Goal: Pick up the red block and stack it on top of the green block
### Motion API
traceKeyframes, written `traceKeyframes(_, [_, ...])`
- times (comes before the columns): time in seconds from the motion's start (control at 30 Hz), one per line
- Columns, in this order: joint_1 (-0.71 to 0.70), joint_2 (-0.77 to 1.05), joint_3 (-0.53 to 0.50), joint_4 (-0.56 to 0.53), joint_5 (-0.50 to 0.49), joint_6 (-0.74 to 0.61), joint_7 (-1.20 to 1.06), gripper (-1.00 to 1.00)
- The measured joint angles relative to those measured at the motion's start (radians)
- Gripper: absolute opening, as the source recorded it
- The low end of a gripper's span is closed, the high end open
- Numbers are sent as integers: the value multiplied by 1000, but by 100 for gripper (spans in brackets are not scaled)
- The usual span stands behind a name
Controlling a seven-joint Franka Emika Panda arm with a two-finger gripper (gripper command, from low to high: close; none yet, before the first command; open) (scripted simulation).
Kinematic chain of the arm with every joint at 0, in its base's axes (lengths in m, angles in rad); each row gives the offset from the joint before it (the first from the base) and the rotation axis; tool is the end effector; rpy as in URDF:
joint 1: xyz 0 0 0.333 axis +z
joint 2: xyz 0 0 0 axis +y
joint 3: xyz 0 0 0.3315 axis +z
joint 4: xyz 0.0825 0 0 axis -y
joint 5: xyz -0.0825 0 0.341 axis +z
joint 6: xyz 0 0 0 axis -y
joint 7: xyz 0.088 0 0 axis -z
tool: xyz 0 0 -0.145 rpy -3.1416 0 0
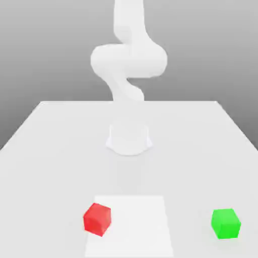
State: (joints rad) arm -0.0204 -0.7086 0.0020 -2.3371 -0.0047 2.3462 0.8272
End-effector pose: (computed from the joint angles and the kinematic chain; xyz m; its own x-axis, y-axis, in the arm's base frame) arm 0.3537 -0.0065 0.6497 0.4962 -0.7427 0.4496 -0.5670 -0.6694 -0.4800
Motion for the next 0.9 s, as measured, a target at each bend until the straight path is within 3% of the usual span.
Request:
traceKeyframes(0.7, [-128,767,-37,-310,7,389,195,0])
traceKeyframes(0.9, [-140,985,-22,-296,29,563,187,0])
